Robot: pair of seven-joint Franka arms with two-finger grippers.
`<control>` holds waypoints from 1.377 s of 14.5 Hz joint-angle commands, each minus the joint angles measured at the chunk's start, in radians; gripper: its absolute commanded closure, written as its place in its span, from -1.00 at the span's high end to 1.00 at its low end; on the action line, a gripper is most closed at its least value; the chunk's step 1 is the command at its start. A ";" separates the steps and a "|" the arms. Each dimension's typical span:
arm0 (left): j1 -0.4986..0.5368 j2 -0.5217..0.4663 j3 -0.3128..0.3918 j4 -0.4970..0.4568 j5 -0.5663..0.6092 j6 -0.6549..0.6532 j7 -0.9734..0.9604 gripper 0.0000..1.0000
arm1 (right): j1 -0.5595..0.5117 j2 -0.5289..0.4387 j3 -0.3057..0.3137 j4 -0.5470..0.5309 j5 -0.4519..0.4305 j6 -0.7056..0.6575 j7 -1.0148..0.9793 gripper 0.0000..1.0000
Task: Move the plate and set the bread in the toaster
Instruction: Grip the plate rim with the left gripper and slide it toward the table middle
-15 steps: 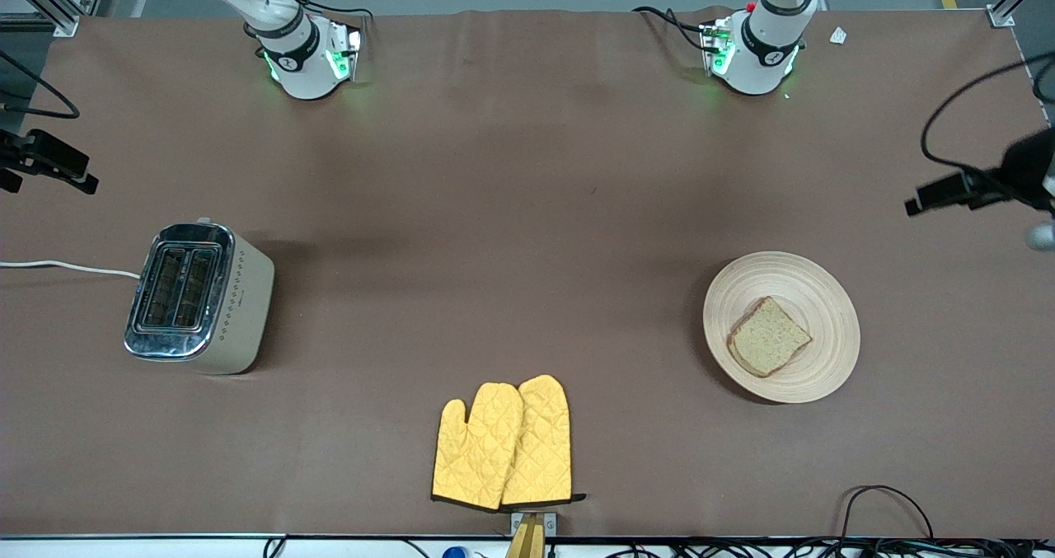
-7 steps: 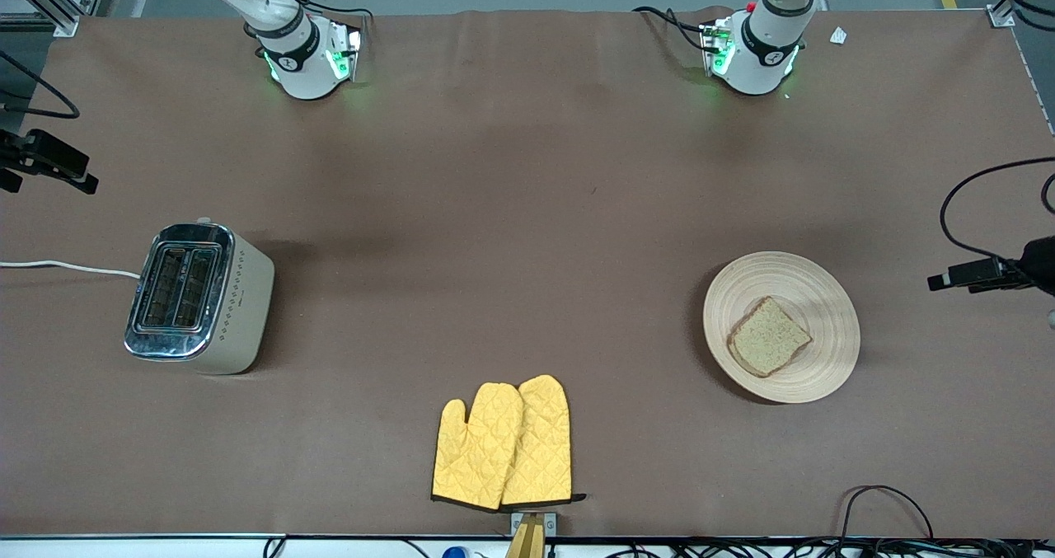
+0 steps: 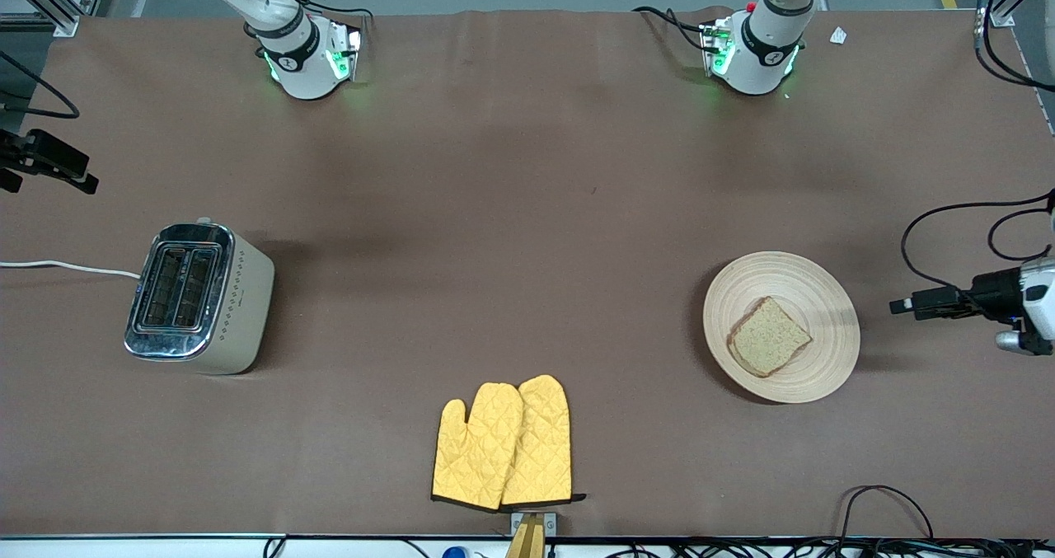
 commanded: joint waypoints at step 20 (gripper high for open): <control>-0.005 0.192 -0.012 0.049 -0.209 0.042 0.128 -0.72 | 0.007 -0.021 -0.002 -0.016 -0.011 -0.005 0.017 1.00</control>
